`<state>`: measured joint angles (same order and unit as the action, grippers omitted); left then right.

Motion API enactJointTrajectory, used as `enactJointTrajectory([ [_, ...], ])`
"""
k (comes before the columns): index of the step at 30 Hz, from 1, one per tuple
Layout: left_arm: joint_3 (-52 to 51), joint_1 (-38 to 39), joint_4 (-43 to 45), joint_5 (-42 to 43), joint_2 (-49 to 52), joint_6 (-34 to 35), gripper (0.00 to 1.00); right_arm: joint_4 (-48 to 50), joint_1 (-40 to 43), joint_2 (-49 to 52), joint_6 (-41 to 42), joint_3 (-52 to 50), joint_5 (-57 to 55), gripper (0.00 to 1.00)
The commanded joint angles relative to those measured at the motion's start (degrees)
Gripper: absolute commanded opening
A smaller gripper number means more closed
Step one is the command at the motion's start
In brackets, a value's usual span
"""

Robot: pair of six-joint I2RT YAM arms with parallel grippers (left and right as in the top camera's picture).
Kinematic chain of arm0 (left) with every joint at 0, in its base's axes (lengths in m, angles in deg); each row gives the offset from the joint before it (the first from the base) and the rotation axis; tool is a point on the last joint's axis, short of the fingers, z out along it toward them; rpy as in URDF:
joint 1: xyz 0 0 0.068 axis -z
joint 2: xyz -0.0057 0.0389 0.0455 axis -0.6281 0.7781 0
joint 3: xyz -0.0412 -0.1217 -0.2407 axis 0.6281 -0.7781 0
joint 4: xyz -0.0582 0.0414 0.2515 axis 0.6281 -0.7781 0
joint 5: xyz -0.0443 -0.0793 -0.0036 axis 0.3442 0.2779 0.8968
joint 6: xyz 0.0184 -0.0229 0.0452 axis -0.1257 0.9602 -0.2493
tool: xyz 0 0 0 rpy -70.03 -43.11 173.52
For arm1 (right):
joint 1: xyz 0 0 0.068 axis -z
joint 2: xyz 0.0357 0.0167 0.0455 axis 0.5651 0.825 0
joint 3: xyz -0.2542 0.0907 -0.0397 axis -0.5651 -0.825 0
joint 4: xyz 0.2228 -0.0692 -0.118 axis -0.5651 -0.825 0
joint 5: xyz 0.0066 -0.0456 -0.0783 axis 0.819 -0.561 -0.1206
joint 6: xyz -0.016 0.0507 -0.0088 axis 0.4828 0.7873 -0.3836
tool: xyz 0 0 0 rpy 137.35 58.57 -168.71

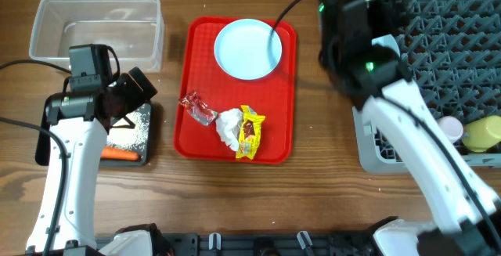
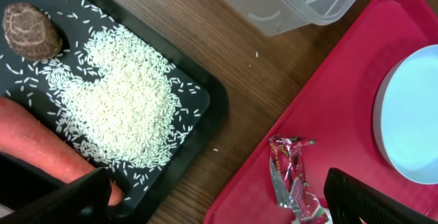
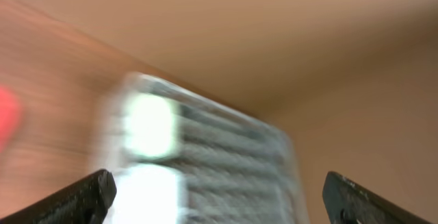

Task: Sort waste into correct bins and load items into the dishwasher rack
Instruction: 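Grasp the red candy wrapper on the red tray with the left gripper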

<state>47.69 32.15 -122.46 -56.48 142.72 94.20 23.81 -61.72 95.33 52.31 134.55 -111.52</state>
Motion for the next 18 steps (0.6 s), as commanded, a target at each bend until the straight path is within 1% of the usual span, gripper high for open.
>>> enactJointTrajectory([
  [1, 0.26, -0.26, 0.22, 0.04, -0.04, 0.57, 1.00, -4.22, -3.37, 1.03, 10.93, -0.26, 37.44, 1.00],
  [2, 0.26, -0.26, 0.22, 0.07, -0.04, 0.57, 1.00, -4.72, -3.32, 1.90, 15.04, -0.26, 41.77, 1.00],
  [3, 0.26, -0.26, 0.22, 0.04, -0.04, 0.57, 1.00, -5.35, -3.30, 2.54, 16.76, -0.26, 44.35, 1.00],
  [5, 0.26, -0.26, 0.22, 0.04, -0.04, 0.57, 1.00, -6.78, -2.97, 3.78, 17.57, -0.26, 45.57, 1.00],
  [7, 0.26, -0.26, 2.03, 2.91, -0.07, 0.98, 1.00, -6.84, 0.37, 3.50, 22.67, -0.26, 45.44, 1.00],
  [9, 0.26, -0.26, 2.19, 3.17, -0.07, 1.03, 1.00, -9.64, 6.62, 3.43, 26.25, -0.26, 45.70, 1.00],
  [11, 0.26, -0.22, 3.06, 12.00, -0.07, 1.01, 1.00, -13.44, 13.09, 3.43, 27.41, -0.26, 46.14, 1.00],
  [13, 0.26, -0.09, 5.79, 16.81, 0.13, 1.01, 1.00, -15.21, 17.94, 3.43, 27.43, -0.26, 49.18, 1.00],
  [14, 0.26, 0.83, 7.02, 18.69, 0.87, 0.94, 0.98, -15.37, 19.65, 3.43, 27.41, -0.26, 51.74, 1.00],
  [15, 0.26, 3.04, 7.78, 19.17, 2.10, -0.63, 0.91, -15.37, 20.70, 3.43, 27.41, -0.26, 53.00, 1.00],
  [16, 0.26, 5.53, 7.96, 18.69, 3.50, -2.49, 0.87, -15.37, 20.87, 3.45, 27.43, -0.26, 53.16, 1.00],
  [18, 0.26, 13.55, 8.50, 12.41, 8.61, -2.56, 0.86, -15.65, 20.85, 3.45, 27.41, -0.26, 53.18, 1.00],
])
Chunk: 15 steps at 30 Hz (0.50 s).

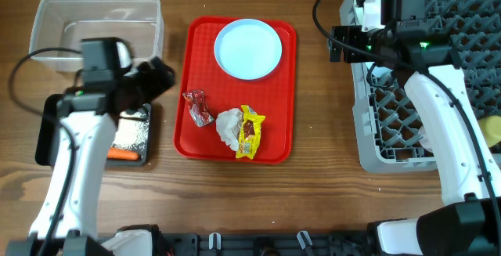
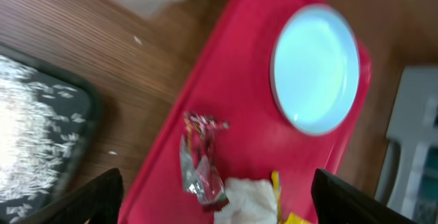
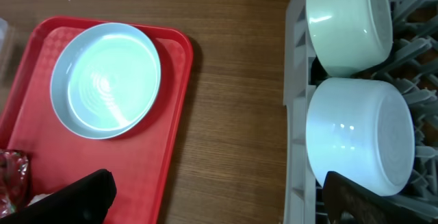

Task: Sort waste into correct bins and load items into the dishwasher rack
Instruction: 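Grasp the red candy wrapper on the red tray with the left gripper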

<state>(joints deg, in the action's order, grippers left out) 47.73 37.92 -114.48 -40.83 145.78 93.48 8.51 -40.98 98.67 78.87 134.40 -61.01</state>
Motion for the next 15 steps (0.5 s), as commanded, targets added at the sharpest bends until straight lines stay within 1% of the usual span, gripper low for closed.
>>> enactJointTrajectory([
  [1, 0.22, 10.82, 1.11, -5.62, 8.00, -1.70, 0.85, -0.61, 0.11, 0.11, 0.85, -0.11, 2.67, 1.00],
  [2, 0.22, 13.84, 2.05, -7.69, 11.17, -1.16, 0.83, -0.90, 0.11, 0.11, 0.85, -0.11, 2.67, 1.00],
  [3, 0.22, 16.52, 2.67, -10.97, 14.67, 2.14, 0.77, -1.22, 0.11, 0.11, 0.87, -0.11, 2.69, 1.00],
  [4, 0.22, 18.21, 2.84, -14.47, 17.86, 6.78, 0.75, -1.51, 0.11, 0.11, 0.87, -0.11, 2.69, 1.00],
  [6, 0.22, 18.88, 3.28, -16.31, 22.25, 13.44, 0.72, -1.97, 0.11, 0.11, 0.85, -0.11, 2.69, 1.00],
  [7, 0.22, 18.86, 3.65, -16.57, 23.50, 15.50, 0.69, -1.99, 0.11, 0.11, 0.85, -0.11, 2.71, 1.00],
  [8, 0.22, 18.84, 4.79, -17.00, 25.00, 16.92, 0.66, -1.99, 0.11, 0.11, 0.83, -0.11, 2.86, 1.00],
  [9, 0.22, 18.84, 5.09, -16.92, 25.79, 16.94, 0.62, -2.01, 0.11, 0.11, 0.85, -0.11, 2.86, 1.00],
  [10, 0.22, 18.75, 5.01, -16.90, 26.10, 17.22, 0.53, -2.21, 0.11, 0.11, 0.85, -0.11, 2.86, 1.00],
  [12, 0.22, 18.73, 5.01, -16.90, 26.10, 17.62, 0.21, -2.43, 0.11, 0.11, 0.85, -0.11, 2.86, 0.99],
  [13, 0.22, 18.73, 4.98, -16.90, 26.10, 17.62, 0.08, -2.19, 0.11, 0.11, 0.83, -0.11, 2.86, 1.00],
  [14, 0.22, 18.73, 4.98, -16.90, 26.08, 17.62, 0.04, -2.01, 0.11, 0.11, 0.85, -0.11, 2.86, 1.00],
  [15, 0.22, 18.73, 4.96, -16.90, 26.08, 17.59, 0.04, -1.95, 0.11, 0.11, 0.85, -0.11, 2.86, 1.00],
])
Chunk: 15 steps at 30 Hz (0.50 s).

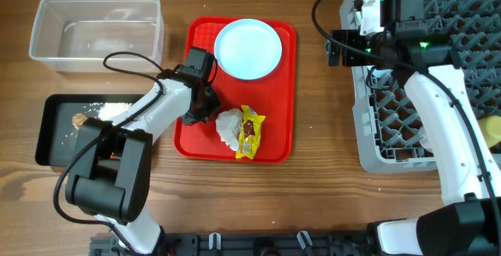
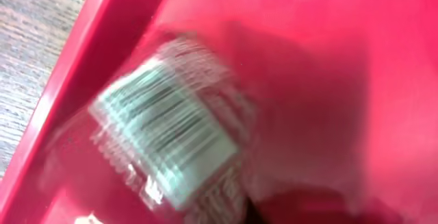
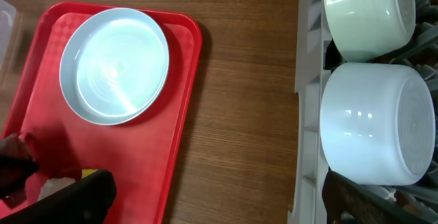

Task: Sort waste into correct bins and load items into the dishwasher rack
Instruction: 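Grasp the red candy wrapper on the red tray with the left gripper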

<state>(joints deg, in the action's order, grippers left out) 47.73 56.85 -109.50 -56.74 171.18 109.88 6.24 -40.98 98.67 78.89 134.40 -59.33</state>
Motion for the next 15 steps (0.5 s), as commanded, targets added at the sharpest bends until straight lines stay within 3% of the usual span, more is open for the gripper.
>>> enactJointTrajectory([
  [1, 0.24, -0.20, -0.02, -0.98, 0.68, 1.20, 0.04, 0.24, 0.11, 0.11, 0.83, -0.11, 1.18, 1.00],
  [7, 0.44, -0.13, -0.90, -0.98, -1.68, 1.16, 0.04, -0.11, 0.11, 0.11, 0.81, -0.11, 1.16, 1.00],
  [15, 0.44, -0.15, -2.01, -1.03, -12.94, 1.14, 0.04, -0.13, 0.11, 0.11, 0.81, -0.11, 1.16, 1.00],
])
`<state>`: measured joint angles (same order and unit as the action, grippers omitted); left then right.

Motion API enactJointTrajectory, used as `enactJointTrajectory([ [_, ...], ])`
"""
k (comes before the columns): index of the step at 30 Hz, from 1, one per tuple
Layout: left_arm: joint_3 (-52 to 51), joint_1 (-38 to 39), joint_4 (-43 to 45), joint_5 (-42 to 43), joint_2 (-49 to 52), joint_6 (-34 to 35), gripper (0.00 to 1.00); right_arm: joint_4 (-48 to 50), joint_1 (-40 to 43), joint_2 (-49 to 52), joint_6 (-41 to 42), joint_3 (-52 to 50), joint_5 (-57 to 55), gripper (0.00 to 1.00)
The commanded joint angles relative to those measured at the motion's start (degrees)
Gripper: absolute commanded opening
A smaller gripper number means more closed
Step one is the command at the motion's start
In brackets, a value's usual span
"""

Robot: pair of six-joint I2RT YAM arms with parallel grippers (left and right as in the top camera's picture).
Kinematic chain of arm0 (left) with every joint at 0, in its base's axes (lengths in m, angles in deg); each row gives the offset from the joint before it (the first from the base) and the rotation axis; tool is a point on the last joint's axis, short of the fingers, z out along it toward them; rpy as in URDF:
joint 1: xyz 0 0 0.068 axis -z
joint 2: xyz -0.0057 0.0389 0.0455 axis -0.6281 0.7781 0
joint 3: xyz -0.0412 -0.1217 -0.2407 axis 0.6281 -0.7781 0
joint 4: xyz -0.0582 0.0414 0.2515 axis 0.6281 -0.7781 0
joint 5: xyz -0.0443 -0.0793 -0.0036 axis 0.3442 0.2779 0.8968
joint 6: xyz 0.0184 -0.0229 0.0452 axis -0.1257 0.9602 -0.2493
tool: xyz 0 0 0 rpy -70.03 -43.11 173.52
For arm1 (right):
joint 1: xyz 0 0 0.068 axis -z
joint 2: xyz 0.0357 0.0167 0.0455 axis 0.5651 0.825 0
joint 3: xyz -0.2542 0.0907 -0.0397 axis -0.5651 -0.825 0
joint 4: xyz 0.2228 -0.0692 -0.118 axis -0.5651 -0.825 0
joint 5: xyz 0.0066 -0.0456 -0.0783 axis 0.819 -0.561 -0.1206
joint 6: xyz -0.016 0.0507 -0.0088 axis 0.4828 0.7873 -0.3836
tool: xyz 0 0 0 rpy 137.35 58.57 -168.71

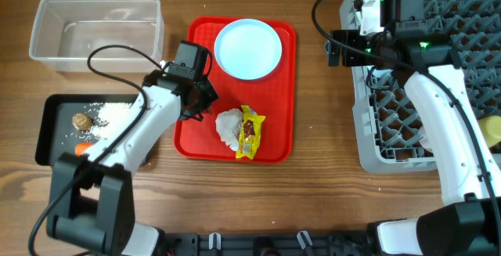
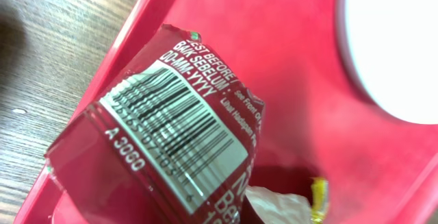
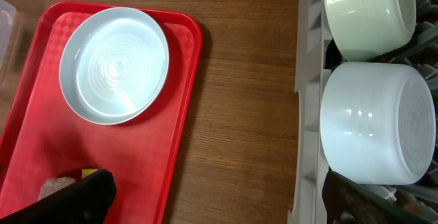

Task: Sort waste into correct bins and load items into the dishwasher rack
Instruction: 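Grasp the red candy wrapper on the red tray with the left gripper, then drop the candy wrapper into the clear plastic bin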

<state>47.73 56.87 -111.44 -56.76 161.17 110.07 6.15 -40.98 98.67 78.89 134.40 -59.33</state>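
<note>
A red snack wrapper [image 2: 171,135] with a barcode fills the left wrist view, with my left gripper [image 1: 197,103] shut on it over the left edge of the red tray [image 1: 274,150]. In the overhead view the wrapper is hidden under the gripper. A crumpled white tissue [image 1: 228,127] and a yellow wrapper [image 1: 250,132] lie on the tray's near half. A white plate [image 1: 247,48] sits at the tray's far end. My right gripper [image 1: 338,46] hovers open and empty between the tray and the dishwasher rack [image 1: 368,142].
A clear plastic bin [image 1: 94,25] stands at the far left. Below it, a black tray [image 1: 47,150] holds rice, a mushroom and a carrot. Two white bowls [image 3: 373,125] sit upturned in the rack's left corner. A yellow cup [image 1: 491,133] lies at its right edge.
My left gripper was pressed down on the red wrapper on the tray. Now it holds the wrapper just above the tray's left edge. The right arm has not moved.
My left gripper was open over the black tray while the right arm was over the rack. Then the left gripper was nearer the red tray and the right one by the rack's left edge. The left one then sat on the red wrapper and now holds it.
</note>
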Motion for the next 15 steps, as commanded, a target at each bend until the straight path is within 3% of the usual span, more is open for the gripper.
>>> enactJointTrajectory([
  [1, 0.44, -0.17, -0.22, -1.01, -3.67, 0.94, 0.04, -0.04, 0.11, 0.11, 0.83, -0.11, 1.16, 0.99],
  [7, 0.50, -0.22, -0.70, -2.10, -7.41, -0.57, 0.04, -0.04, 0.11, 0.11, 0.81, -0.11, 1.16, 1.00],
  [9, 1.01, -0.57, -0.72, -5.86, -10.75, -3.10, 0.04, -0.09, 0.11, 0.11, 0.79, -0.11, 1.16, 1.00],
  [12, 2.51, -6.19, 0.50, -12.83, -16.39, -3.82, 0.04, -1.11, 0.11, 0.11, 0.74, -0.11, 1.16, 1.00],
  [15, 2.51, -14.99, 6.25, -14.25, -16.15, -4.17, 0.04, -1.09, 0.11, 0.11, 0.76, -0.11, 1.16, 1.00],
])
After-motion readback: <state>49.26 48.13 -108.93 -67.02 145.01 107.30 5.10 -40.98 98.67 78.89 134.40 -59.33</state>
